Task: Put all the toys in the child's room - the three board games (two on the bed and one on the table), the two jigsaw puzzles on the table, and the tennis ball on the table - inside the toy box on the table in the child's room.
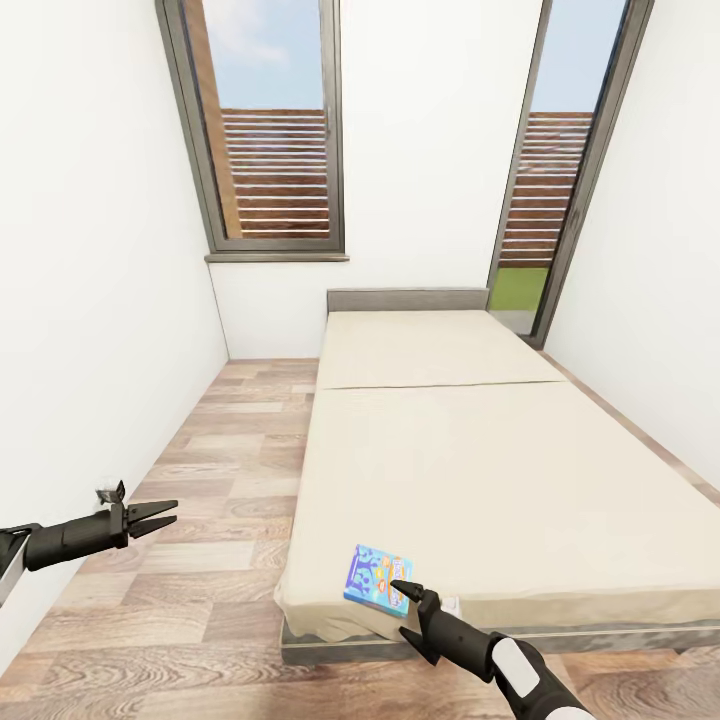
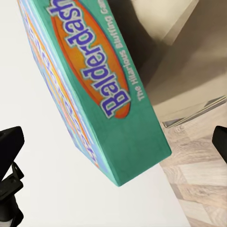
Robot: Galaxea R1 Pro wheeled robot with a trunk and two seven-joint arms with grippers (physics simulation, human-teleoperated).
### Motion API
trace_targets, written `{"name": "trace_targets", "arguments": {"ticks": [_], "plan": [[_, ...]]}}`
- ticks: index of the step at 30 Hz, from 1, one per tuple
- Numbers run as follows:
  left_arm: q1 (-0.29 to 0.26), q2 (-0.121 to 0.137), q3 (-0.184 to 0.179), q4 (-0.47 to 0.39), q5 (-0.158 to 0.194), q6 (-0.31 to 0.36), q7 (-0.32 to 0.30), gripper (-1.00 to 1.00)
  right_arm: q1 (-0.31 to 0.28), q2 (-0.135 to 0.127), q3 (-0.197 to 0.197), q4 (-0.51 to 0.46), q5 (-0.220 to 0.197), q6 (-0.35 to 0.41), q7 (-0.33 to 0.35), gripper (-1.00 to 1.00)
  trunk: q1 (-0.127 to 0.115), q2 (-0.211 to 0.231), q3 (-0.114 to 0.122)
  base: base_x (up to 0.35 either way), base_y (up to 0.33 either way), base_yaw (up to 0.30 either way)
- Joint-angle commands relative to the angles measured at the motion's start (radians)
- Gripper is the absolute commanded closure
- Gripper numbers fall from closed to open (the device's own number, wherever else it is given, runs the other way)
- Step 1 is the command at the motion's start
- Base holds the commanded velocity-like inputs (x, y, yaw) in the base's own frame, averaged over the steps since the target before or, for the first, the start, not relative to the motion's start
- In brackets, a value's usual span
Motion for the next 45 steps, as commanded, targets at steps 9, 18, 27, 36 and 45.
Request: {"name": "trace_targets", "arguments": {"ticks": [9,18,27,36,45], "plan": [[-0.001,0.000,0.003,0.000,-0.006,0.010,-0.006,-1.00,-0.001,0.001,-0.006,-0.002,0.001,0.006,0.000,-1.00,0.000,0.000,-0.001,0.000,0.000,0.000],[-0.001,0.000,0.003,0.000,-0.006,0.010,-0.006,-1.00,-0.001,0.001,-0.006,-0.002,0.002,0.006,0.001,-1.00,0.000,0.000,-0.001,0.000,0.000,0.000],[-0.001,0.000,0.003,0.000,-0.006,0.010,-0.006,-1.00,-0.001,0.001,-0.006,-0.002,0.001,0.006,0.000,-1.00,0.000,0.000,-0.001,0.000,0.000,0.000],[-0.001,0.000,0.003,0.000,-0.006,0.010,-0.006,-1.00,-0.001,0.000,-0.006,-0.002,0.001,0.006,0.001,-1.00,0.000,0.000,-0.001,0.000,0.000,0.000],[-0.001,0.000,0.003,0.000,-0.006,0.009,-0.006,-1.00,-0.001,0.001,-0.006,-0.002,0.000,0.006,0.001,-1.00,0.000,0.000,-0.001,0.006,0.000,0.000]]}}
